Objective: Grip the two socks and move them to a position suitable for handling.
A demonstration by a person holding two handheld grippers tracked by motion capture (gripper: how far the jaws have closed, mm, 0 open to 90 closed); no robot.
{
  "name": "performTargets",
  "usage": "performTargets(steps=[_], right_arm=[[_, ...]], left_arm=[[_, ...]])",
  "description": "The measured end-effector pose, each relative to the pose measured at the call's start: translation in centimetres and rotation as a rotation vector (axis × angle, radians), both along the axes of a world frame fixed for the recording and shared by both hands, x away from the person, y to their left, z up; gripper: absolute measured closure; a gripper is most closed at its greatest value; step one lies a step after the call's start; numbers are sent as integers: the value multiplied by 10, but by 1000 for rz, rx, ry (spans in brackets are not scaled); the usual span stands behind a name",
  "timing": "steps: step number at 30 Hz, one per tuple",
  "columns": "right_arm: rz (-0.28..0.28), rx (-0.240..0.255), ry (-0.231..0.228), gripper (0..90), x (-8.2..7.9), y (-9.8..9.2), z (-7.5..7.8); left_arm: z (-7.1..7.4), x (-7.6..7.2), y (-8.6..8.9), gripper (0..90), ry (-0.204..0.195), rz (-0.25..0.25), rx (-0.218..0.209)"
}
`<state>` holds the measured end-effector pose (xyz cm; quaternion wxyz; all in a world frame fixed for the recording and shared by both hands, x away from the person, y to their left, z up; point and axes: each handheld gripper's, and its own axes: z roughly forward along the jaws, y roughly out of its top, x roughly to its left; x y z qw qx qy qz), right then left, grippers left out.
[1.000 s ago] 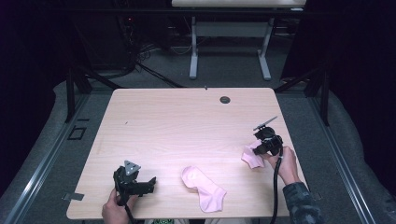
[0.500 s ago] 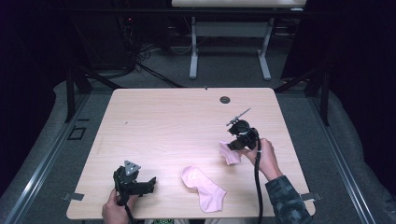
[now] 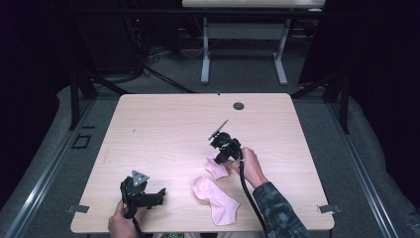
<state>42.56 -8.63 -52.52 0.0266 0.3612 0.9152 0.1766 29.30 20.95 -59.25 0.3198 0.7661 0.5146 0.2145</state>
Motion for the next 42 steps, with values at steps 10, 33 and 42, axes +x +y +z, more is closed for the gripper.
performTargets(steps=[10, 33, 42], right_arm=[[-33, 60, -19, 376, -4, -7, -10], [-173, 212, -100, 143, -129, -99, 5], [-205, 207, -93, 251, -151, -93, -10]], left_arm=[[0, 0, 0, 0, 1, -2, -1], [16, 7, -4, 1, 20, -124, -40], [46, 19, -42, 17, 0, -223, -64]])
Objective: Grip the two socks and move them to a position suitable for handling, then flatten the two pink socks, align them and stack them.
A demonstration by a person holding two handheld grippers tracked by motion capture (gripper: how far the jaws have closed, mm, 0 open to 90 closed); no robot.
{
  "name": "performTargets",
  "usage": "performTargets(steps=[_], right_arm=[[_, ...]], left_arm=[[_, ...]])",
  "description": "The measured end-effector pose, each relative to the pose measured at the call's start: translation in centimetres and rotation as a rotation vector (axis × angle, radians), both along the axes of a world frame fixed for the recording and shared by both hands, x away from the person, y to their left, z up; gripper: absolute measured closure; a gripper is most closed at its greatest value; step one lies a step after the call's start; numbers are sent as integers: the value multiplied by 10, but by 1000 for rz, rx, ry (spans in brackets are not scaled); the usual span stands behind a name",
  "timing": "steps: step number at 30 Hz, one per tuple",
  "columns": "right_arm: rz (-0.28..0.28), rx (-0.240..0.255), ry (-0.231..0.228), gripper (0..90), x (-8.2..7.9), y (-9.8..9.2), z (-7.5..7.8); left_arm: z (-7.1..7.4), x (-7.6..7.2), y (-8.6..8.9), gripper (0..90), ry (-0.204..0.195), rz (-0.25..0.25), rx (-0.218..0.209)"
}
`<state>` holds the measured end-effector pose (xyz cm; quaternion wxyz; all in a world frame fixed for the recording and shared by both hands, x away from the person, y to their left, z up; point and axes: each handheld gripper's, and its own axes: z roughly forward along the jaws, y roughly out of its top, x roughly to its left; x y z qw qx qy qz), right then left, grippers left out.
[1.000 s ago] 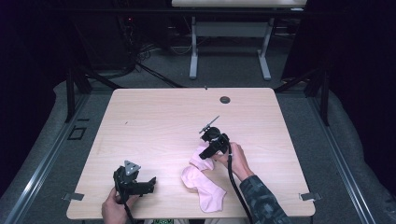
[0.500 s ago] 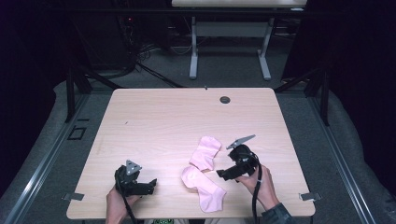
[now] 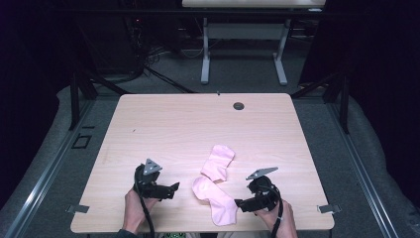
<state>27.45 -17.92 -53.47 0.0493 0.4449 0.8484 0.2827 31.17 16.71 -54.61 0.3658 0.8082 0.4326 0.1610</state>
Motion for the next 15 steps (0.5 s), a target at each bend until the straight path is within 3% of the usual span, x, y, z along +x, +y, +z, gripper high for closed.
performTargets(steps=[2, 4, 5, 9, 15], right_arm=[[1, -18, 19, 300, -3, 2, -3], [-12, 10, 23, 362, -5, 5, -7], [1, -3, 29, 382, -5, 5, -8], [-8, -5, 34, 444, -6, 10, -12], [-3, -24, 32, 547, -6, 16, -16]], left_arm=[[6, 2, -7, 45, -6, -30, -12], [10, 4, -15, 91, -10, -50, -20], [10, 4, -15, 121, -10, -50, -20], [11, 12, -31, 191, 12, -103, -7], [6, 21, -44, 380, 65, -168, -7]])
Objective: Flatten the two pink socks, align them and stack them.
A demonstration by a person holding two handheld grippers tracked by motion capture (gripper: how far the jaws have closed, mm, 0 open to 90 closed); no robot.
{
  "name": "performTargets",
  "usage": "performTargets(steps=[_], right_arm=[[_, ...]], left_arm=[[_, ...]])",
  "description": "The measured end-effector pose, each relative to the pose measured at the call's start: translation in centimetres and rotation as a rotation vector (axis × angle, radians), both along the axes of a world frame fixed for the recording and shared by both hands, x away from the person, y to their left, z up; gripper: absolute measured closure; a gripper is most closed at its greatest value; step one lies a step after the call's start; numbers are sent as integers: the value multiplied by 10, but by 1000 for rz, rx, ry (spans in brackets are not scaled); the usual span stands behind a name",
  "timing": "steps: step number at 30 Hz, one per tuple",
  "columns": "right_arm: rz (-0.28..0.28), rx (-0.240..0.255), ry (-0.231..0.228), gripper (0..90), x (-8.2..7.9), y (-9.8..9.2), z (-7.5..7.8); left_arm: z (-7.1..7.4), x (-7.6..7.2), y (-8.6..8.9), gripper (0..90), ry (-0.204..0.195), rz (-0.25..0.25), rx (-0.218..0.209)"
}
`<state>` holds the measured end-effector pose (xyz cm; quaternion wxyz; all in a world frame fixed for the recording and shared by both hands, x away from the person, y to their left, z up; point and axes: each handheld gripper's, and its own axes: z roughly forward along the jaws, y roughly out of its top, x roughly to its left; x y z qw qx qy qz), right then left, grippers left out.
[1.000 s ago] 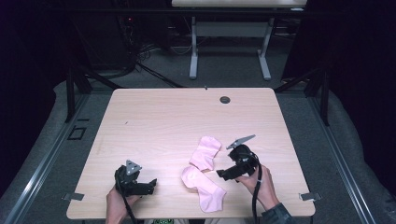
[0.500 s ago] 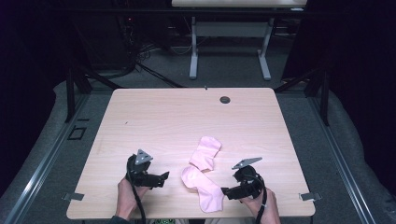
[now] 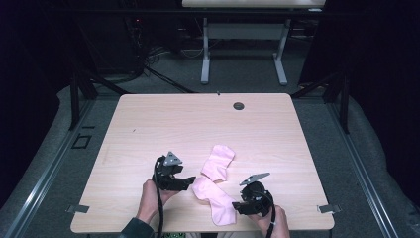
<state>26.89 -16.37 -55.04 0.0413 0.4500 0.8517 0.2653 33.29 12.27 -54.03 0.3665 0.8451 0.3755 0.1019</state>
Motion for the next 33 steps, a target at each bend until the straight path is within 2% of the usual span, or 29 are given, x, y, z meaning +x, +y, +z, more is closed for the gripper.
performTargets(steps=[2, 3, 5, 6, 7, 10, 11, 14, 15, 16, 20, 23, 26, 30, 31, 33], right_arm=[[5, -5, 8, 563, 0, 2, -1], [7, 8, 5, 577, 0, 4, -2], [9, -5, 8, 587, 1, 4, -2], [10, -7, 11, 599, 1, 5, -2], [3, 2, 13, 621, 1, 6, -3], [10, -11, 16, 647, 1, 6, -4], [19, -23, 22, 685, 2, 6, -5], [17, -17, 34, 711, 3, 6, -6], [16, -2, 34, 726, 3, 6, -7], [18, 13, 39, 766, 3, 6, -7], [34, 6, 37, 826, 2, 6, -7], [32, 7, 19, 849, 2, 6, -6], [45, -19, -1, 855, 3, 2, -1], [51, -19, -10, 857, 9, -3, 9], [48, -22, -27, 857, 11, -4, 10], [65, -32, -25, 857, 13, -4, 13]], left_arm=[[-2, 2, -3, 437, 10, -20, 5], [-3, 2, -4, 443, 17, -25, 10], [-4, 3, -5, 502, 23, -35, 8], [-5, 4, -6, 502, 29, -42, 8], [-7, 4, -8, 536, 35, -58, 17], [-9, 5, -10, 579, 45, -71, 25], [-12, 7, -11, 615, 60, -81, 41], [-17, 8, -12, 697, 77, -85, 35], [-19, 8, -12, 697, 78, -90, 30], [-20, 8, -13, 763, 81, -96, 29], [-25, 7, -14, 867, 102, -114, 35], [-24, 2, -14, 881, 86, -114, 37], [-22, -5, -10, 882, 74, -97, 12], [-19, -16, -3, 882, 65, -54, -34], [-19, -19, -2, 882, 59, -37, -51], [-19, -23, 0, 882, 57, -26, -56]])
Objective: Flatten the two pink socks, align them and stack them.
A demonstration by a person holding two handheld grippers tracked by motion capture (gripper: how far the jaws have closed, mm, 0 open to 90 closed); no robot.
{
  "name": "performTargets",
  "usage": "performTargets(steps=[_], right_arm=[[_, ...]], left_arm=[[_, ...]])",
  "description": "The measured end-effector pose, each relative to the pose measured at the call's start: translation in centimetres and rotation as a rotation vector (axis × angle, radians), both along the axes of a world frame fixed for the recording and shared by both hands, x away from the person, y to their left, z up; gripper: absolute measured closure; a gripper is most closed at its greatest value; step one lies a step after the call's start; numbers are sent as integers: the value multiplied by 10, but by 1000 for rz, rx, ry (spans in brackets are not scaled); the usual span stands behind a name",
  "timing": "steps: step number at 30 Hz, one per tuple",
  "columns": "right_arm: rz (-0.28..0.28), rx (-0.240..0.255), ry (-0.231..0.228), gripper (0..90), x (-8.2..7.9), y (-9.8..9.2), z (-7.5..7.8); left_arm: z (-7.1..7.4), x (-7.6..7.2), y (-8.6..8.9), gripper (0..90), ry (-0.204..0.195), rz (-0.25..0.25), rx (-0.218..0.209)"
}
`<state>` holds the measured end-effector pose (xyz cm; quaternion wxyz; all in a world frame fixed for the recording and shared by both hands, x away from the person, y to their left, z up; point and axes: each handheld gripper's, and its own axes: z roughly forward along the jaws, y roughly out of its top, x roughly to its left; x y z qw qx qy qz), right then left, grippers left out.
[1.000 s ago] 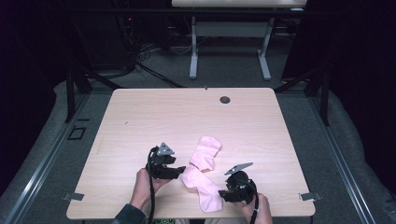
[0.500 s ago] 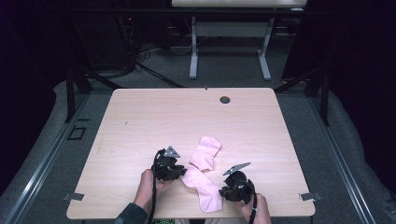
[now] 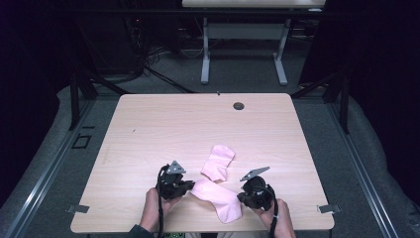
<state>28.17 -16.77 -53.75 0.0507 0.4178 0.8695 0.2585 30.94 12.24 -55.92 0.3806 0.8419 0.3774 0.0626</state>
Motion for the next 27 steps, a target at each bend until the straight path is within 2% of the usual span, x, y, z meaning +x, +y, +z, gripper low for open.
performTargets(steps=[1, 2, 3, 5, 7, 8, 10, 12, 13, 14, 15, 16, 17, 18, 19, 21, 25, 26, 27], right_arm=[[17, -6, -9, 857, 3, 1, 2], [78, -37, -7, 853, 8, 3, 5], [88, -48, -4, 852, 10, 4, 6], [125, -76, -7, 853, 18, 7, 8], [140, -91, 1, 853, 21, 8, 9], [167, -108, 2, 853, 27, 11, 10], [187, -121, 7, 853, 33, 15, 8], [205, -140, 12, 853, 37, 20, 4], [216, -149, 15, 852, 39, 23, 0], [219, -144, 19, 841, 39, 26, -4], [220, -145, 16, 825, 39, 27, -6], [219, -135, 19, 798, 39, 28, -10], [219, -135, 19, 798, 39, 28, -10], [216, -140, 22, 749, 38, 28, -10], [179, -96, 7, 682, 34, 24, -6], [150, -81, -6, 644, 27, 18, 0], [96, -57, -11, 614, 12, 8, 5], [80, -46, -2, 613, 3, 6, 2], [80, -46, -2, 613, 3, 6, 2]], left_arm=[[0, -4, 1, 882, -3, 20, -9], [0, -9, 3, 882, -9, 44, -21], [0, -9, 3, 882, -9, 44, -21], [-1, -23, 5, 881, -35, 70, -27], [-1, -26, 6, 881, -44, 68, -24], [-3, -37, 6, 881, -65, 68, -14], [-5, -46, 6, 880, -71, 73, -1], [-7, -52, 6, 880, -68, 92, 1], [-9, -54, 7, 878, -55, 91, -2], [-12, -55, 7, 871, -30, 96, -22], [-15, -56, 7, 857, -9, 103, -28], [-17, -56, 7, 830, -8, 108, -16], [-17, -56, 7, 766, -8, 108, -16], [-18, -56, 8, 766, 5, 113, -18], [-17, -55, 10, 667, 4, 113, -23], [-14, -54, 13, 579, -2, 113, -35], [-9, -50, 14, 531, -24, 109, -34], [-8, -48, 12, 527, -22, 103, -17], [-8, -48, 12, 544, -22, 103, -17]])
